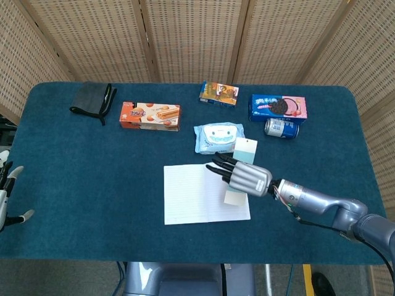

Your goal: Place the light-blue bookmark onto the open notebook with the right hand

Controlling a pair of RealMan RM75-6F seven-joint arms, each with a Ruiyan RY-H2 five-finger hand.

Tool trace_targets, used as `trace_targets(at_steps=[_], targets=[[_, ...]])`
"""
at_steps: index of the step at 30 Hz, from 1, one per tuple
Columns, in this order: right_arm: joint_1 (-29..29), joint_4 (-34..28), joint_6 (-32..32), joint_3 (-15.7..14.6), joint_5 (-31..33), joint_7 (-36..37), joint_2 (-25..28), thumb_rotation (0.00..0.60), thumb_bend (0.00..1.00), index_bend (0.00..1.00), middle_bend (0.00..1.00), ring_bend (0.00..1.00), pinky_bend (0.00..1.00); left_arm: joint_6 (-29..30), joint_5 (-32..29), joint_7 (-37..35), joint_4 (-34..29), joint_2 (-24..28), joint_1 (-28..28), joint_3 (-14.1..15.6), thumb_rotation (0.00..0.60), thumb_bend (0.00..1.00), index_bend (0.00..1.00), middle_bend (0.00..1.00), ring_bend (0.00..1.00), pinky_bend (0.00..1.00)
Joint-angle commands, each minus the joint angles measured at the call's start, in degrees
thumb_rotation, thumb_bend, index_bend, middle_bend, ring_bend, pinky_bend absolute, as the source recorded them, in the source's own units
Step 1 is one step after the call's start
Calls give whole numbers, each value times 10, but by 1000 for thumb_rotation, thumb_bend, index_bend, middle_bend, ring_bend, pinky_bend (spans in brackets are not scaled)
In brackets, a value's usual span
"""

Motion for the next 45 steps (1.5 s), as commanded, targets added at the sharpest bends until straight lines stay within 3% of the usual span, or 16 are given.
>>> trace_targets(at_steps=[1,10,16,23,35,45], targets=[[16,-19,-24,9,1,-17,-1,600,387,582,0,0,0,-5,-3,-2,2,0,-2,0,600,0,0,0,0,0],[61,-47,-81,16,-18,-63,-19,600,414,582,0,0,23,-23,-16,0,3,1,-11,-4,600,0,0,0,0,0],[102,-38,-139,14,-37,-94,-74,600,418,582,0,0,45,-43,-36,3,7,0,-21,-9,600,0,0,0,0,0],[112,-9,-150,7,-35,-95,-107,600,517,582,0,0,45,-54,-47,3,13,-1,-25,-9,600,0,0,0,0,0],[124,9,-148,-10,-42,-102,-135,600,504,582,0,0,45,-69,-66,0,18,-1,-32,-14,600,0,0,0,0,0],[130,3,-163,0,-24,-123,-148,600,492,532,0,0,45,-71,-69,1,18,-1,-34,-13,600,0,0,0,0,0]])
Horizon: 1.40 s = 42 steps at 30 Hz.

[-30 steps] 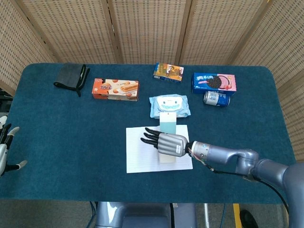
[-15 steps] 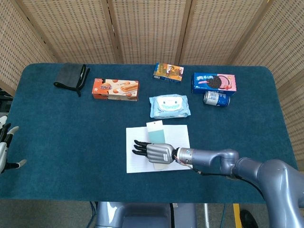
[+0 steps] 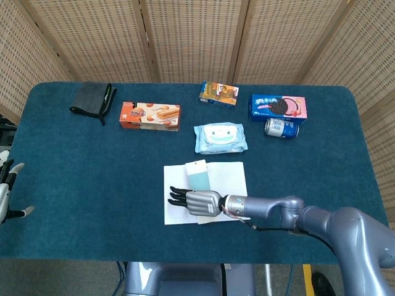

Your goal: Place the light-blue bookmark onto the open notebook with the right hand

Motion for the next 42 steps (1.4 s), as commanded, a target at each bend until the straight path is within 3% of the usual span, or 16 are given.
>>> trace_targets(at_steps=[1,10,13,15,18,26,28,29,31,33,38,42], targets=[[3,-6,-9,6,9,-8,-4,600,492,532,0,0,45,-1,0,-1,0,0,0,1,600,0,0,0,0,0],[16,-14,-51,29,36,-46,-23,600,484,517,0,0,45,-2,0,-5,2,1,0,2,600,0,0,0,0,0],[19,-13,-69,38,50,-61,-27,600,435,386,0,0,45,-1,0,-9,3,3,0,1,600,0,0,0,0,0],[18,-10,-78,45,62,-70,-29,600,353,207,0,0,45,-2,-1,-12,4,4,0,0,600,0,0,0,0,0],[17,-13,-88,48,73,-78,-25,600,265,24,0,0,45,-3,-1,-17,6,5,1,1,600,0,0,0,0,0],[10,-41,-78,54,87,-95,-8,600,269,0,0,0,45,-1,1,-25,7,7,3,1,600,0,0,0,0,0],[7,-56,-68,55,89,-93,2,600,350,4,0,0,45,0,2,-25,7,8,3,1,600,0,0,0,0,0],[5,-63,-63,56,91,-89,7,600,455,25,0,0,45,1,3,-25,7,8,3,1,600,0,0,0,0,0],[-26,-123,-16,65,135,5,42,600,714,72,4,0,45,-1,4,-26,7,8,3,2,600,0,0,0,0,0],[-41,-144,7,67,157,69,58,600,960,130,28,0,54,0,5,-27,7,8,3,3,600,0,0,0,0,0],[-79,-175,3,88,260,158,78,600,1000,166,32,0,87,4,10,-26,3,8,3,4,600,0,0,0,0,0],[-90,-190,-38,94,328,153,85,600,1000,166,17,0,94,5,12,-23,1,7,3,5,600,0,0,0,0,0]])
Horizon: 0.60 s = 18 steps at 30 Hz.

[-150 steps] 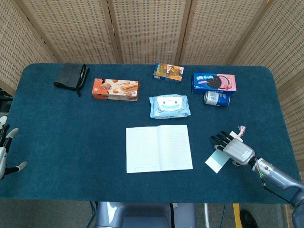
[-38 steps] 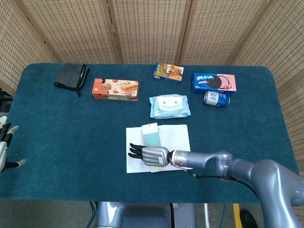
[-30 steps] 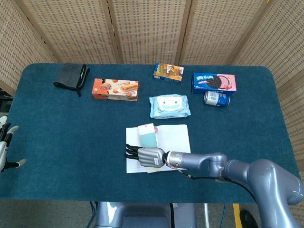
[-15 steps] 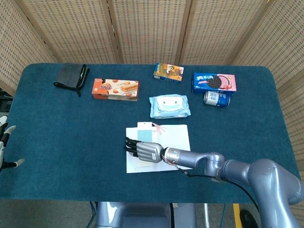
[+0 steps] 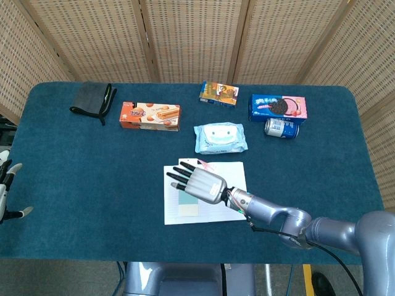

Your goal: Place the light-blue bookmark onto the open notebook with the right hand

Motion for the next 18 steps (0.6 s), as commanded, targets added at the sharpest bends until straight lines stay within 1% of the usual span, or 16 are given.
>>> trace_targets(at_steps=[1,4,6,8,9,12,15,18], targets=[[-28,-32,-31,15,88,6,22,600,1000,166,12,0,94,1,1,2,-1,0,0,0,600,0,0,0,0,0],[-30,-37,-61,17,133,-14,22,600,1000,152,0,0,94,1,0,5,-2,-1,-1,0,600,0,0,0,0,0],[-30,-50,-85,12,162,-28,26,600,1000,71,0,0,94,0,-1,6,-3,-1,-1,0,600,0,0,0,0,0],[-29,-64,-99,9,182,-41,31,600,1000,12,0,0,94,-1,-3,7,-3,-1,-2,0,600,0,0,0,0,0],[-29,-70,-103,8,188,-46,32,600,1000,0,0,0,94,-1,-3,7,-2,-1,-2,0,600,0,0,0,0,0],[-26,-88,-110,4,205,-71,34,600,1000,0,0,0,88,-2,-4,7,-2,-1,-2,0,600,0,0,0,0,0],[-24,-99,-106,6,218,-90,23,600,1000,0,0,0,84,0,-2,7,-3,-1,-1,1,600,0,0,0,0,0],[-18,-86,-97,6,224,-122,7,600,1000,0,0,0,82,1,0,5,-3,-1,-1,2,600,0,0,0,0,0]])
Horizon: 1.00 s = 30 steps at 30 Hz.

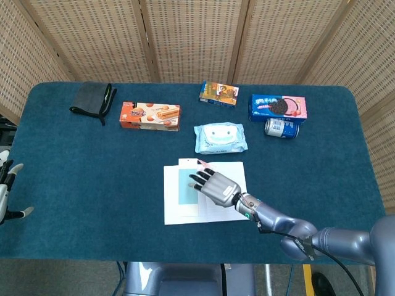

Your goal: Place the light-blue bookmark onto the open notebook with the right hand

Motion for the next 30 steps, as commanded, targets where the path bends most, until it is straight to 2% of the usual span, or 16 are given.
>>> trace_targets(at_steps=[1,8,23,30], targets=[[6,11,7,0,8,-31,-18,600,1000,0,0,0,82,0,1,0,0,0,0,1,600,0,0,0,0,0],[18,56,0,1,55,-70,-61,600,1000,0,0,0,82,1,3,-11,3,2,3,1,600,0,0,0,0,0],[34,63,5,-26,77,-145,-94,600,1000,0,0,0,81,-2,1,-17,6,3,2,0,600,0,0,0,0,0],[34,53,7,-32,98,-155,-94,600,1000,0,0,0,82,1,4,-19,6,4,3,0,600,0,0,0,0,0]])
